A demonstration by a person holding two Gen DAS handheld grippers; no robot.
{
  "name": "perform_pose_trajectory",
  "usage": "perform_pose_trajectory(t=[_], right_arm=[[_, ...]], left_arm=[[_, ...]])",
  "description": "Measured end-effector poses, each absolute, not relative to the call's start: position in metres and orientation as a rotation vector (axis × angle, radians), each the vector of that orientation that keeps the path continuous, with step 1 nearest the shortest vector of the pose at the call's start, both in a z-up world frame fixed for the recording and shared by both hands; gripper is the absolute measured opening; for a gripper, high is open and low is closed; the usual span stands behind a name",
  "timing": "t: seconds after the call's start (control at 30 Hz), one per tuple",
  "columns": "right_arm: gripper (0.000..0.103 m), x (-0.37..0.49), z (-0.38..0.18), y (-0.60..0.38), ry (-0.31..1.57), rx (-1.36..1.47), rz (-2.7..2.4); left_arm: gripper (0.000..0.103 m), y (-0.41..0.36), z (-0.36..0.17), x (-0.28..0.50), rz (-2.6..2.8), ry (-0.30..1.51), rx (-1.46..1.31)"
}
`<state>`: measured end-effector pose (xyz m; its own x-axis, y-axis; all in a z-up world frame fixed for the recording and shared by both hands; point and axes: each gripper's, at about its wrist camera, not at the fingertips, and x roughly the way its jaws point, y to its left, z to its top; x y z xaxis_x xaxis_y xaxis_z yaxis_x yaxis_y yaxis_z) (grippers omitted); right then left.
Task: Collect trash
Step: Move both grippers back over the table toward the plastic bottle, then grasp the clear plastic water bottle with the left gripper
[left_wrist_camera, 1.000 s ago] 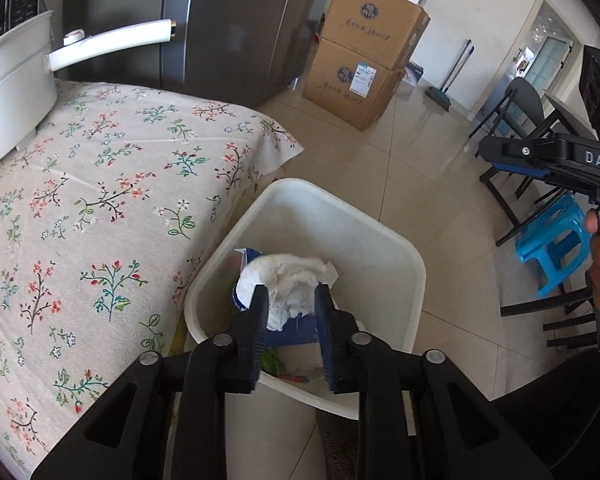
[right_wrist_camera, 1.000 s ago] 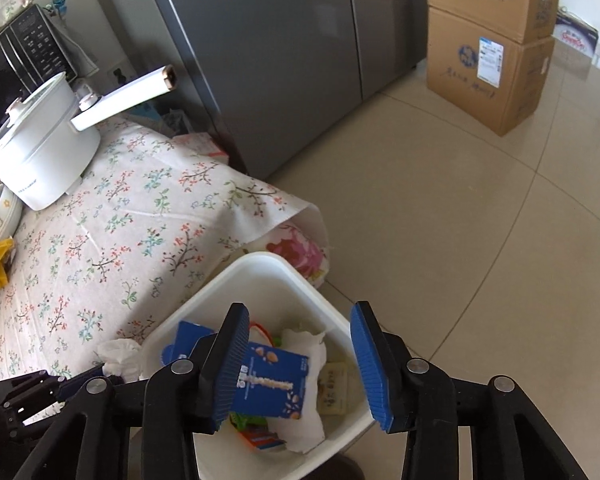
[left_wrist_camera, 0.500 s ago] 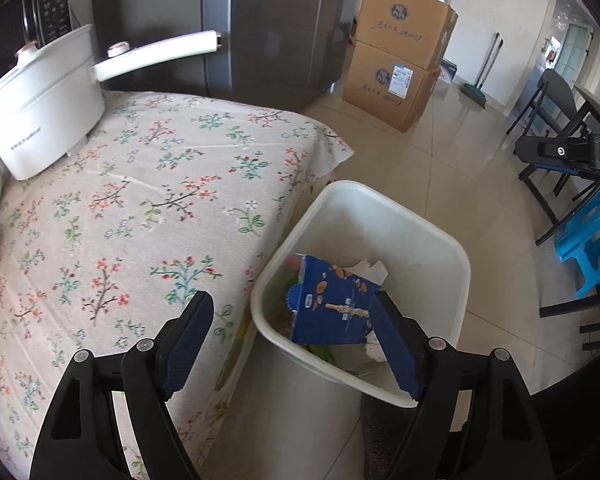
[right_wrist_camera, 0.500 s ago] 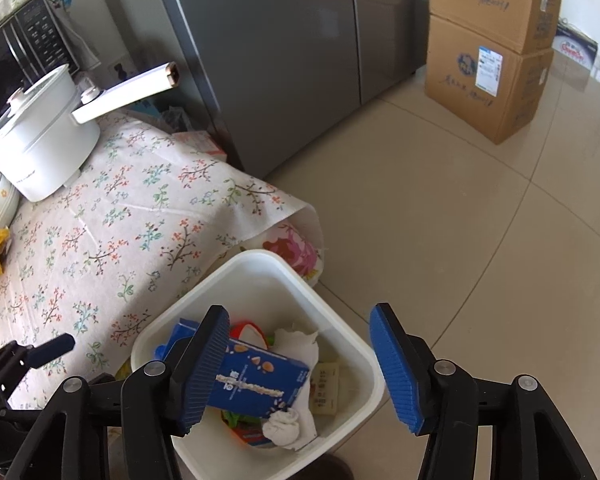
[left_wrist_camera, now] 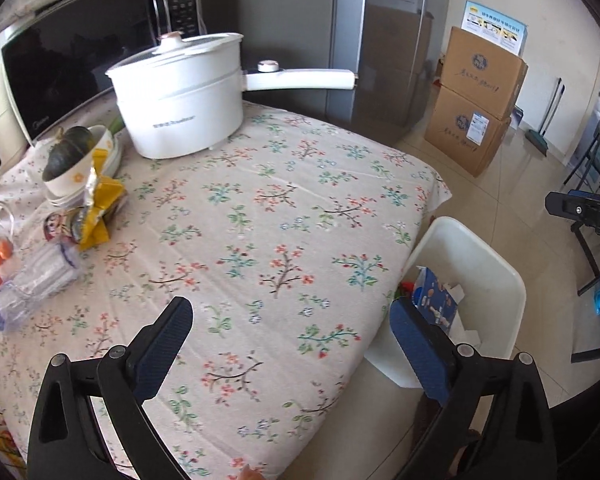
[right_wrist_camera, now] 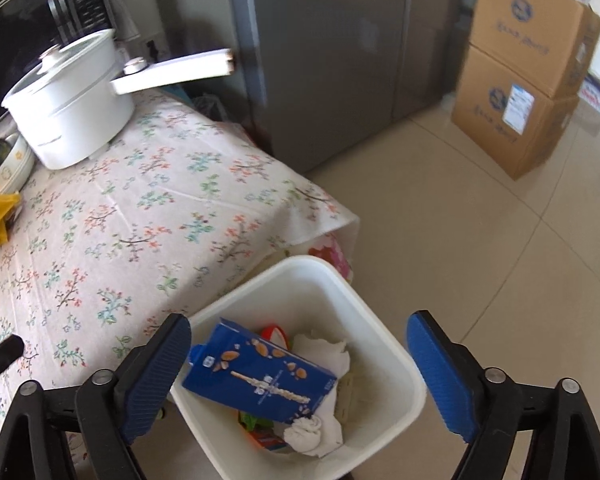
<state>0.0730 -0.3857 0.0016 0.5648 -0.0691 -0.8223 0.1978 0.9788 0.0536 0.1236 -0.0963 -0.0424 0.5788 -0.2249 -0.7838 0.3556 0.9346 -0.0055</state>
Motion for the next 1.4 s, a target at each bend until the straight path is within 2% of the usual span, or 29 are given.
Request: perform_pose_trajectory(t=[0.4, 0.57, 0.8, 1.07, 1.4], right_arm=[[0.095, 0.126, 0.003, -0.273, 0.936, 0.104, 0.007], [0.095, 0.151, 0.003, -0.210, 0.933, 0.051, 0.090], [0.095, 0.175, -0.004, -0.145, 0.954, 0.062, 0.194], [0.095, 0.192, -0.017, -0.112, 0.984, 0.003, 0.235], [0.095, 0.203, -0.021, -0.146, 0.995, 0.002, 0.184]], left_arm=[[0.103, 0.036, -0.036, 0.110, -0.092, 0.866, 0.094], [0.103, 0.106, -0.047, 0.111, 0.014, 0.911, 0.027], [0.103, 0.170, -0.054, 0.133, 0.017, 0.943, 0.157], [0.103, 0.173, -0.074, 0.198, -0.158, 1.070, 0.399], [0.102, 0.163, -0.105, 0.266, -0.286, 1.163, 0.692]])
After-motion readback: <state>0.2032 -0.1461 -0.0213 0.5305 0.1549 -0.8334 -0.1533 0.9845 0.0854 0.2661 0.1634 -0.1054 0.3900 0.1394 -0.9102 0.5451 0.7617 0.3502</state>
